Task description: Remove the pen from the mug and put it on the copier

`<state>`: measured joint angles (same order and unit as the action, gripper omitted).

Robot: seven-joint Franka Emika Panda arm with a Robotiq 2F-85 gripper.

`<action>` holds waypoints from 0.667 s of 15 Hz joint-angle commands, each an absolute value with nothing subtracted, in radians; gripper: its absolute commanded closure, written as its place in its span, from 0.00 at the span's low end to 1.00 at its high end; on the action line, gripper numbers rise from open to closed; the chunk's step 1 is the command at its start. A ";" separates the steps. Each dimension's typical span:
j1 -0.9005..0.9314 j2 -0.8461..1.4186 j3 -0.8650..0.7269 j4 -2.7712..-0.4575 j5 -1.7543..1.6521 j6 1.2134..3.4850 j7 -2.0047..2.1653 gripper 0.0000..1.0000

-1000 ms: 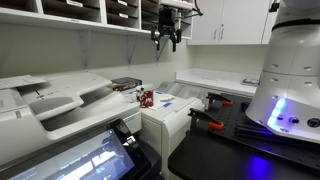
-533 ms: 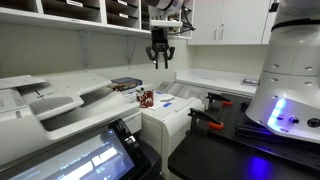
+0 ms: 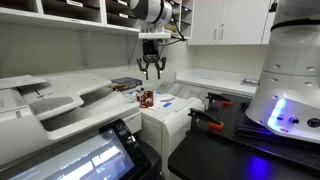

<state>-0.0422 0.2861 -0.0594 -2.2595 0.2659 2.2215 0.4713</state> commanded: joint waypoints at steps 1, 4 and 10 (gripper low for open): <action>-0.024 0.366 -0.063 -2.196 0.328 2.223 0.532 0.43; -0.023 0.416 -0.068 -2.157 0.372 2.222 0.552 0.42; -0.019 0.480 -0.070 -2.103 0.409 2.219 0.549 0.44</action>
<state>-0.0263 0.4532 -0.0656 -2.1350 0.3832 2.2267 0.5203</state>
